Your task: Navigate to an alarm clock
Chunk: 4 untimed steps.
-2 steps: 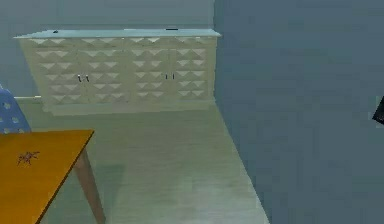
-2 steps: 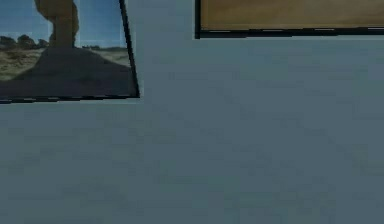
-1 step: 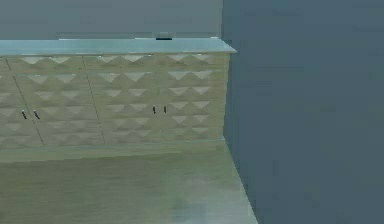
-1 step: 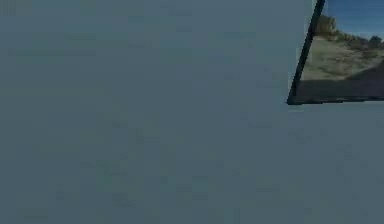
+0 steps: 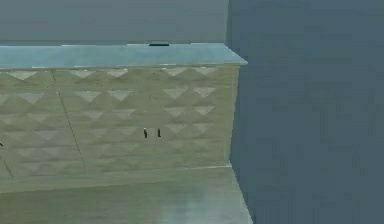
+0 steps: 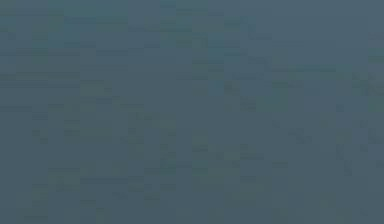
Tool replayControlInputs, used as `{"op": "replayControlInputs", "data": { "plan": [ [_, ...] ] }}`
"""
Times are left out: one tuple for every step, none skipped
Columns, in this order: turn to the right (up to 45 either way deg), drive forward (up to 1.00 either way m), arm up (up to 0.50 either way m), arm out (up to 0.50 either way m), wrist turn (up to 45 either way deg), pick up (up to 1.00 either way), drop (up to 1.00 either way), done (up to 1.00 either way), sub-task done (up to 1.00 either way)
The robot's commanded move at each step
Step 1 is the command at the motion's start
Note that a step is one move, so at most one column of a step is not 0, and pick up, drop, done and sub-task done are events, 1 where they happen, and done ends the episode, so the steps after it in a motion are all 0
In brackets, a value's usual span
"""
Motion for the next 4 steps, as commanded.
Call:
{"op": "replayControlInputs", "data": {
  "plan": [
    [-45.0,0.0,0.0,0.0,0.0,0.0,0.0,0.0,0.0],
    [-27.0,0.0,0.0,0.0,0.0,0.0,0.0,0.0,0.0],
    [0.0,0.6,0.0,0.0,0.0,0.0,0.0,0.0,0.0],
    [-45.0,0.0,0.0,0.0,0.0,0.0,0.0,0.0,0.0]
  ]
}}
